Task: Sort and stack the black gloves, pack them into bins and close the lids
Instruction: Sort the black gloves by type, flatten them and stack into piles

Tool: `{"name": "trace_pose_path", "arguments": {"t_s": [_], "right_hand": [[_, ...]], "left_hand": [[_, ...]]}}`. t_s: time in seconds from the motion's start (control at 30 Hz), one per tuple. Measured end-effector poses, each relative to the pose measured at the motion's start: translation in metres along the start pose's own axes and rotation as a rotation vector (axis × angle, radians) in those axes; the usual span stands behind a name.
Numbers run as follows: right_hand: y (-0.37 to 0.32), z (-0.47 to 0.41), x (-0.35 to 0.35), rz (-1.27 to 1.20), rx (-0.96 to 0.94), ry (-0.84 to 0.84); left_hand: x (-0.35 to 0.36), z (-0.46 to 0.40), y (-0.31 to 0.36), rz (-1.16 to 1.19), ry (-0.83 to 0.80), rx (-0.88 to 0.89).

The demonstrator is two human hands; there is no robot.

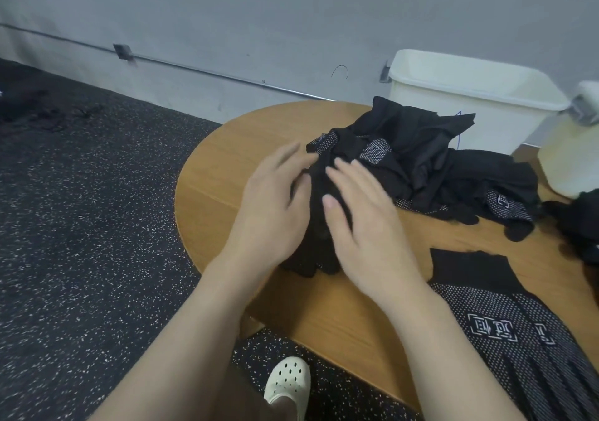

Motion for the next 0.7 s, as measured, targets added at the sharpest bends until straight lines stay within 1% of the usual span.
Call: {"name": "trace_pose_path", "arguments": {"t_s": [0.07, 0.17, 0.4, 0.6, 0.7], "right_hand": [[0.000, 0.001, 0.019, 0.030, -0.005, -0.146], [0.008, 0.005, 0.032, 0.062, 0.034, -0.243], [0.015, 0.014, 0.047, 0.032, 0.111, -0.305], [0.009, 0.016, 0.048, 0.061, 0.139, -0.355], [0.010, 0.013, 0.042, 0.028, 0.145, -0.387]], "left_hand": [[0.019, 0.008, -0.003, -0.028, -0.087, 0.010], [0.031, 0.016, -0.014, -0.004, -0.138, -0.015], [0.038, 0.019, -0.027, 0.107, -0.121, -0.042], [0.038, 0.021, -0.030, 0.142, -0.144, -0.043], [0.035, 0.024, -0.028, 0.123, -0.127, -0.035]]}}
Point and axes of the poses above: each hand's wrist, its own z-axis away from the middle knuckle, its own x-axis out of the palm, y = z × x, the point moved 10 cm from there along -z, towards the middle knuckle, and after that the axes turned 12 degrees about -y, right-handed, at the moved point
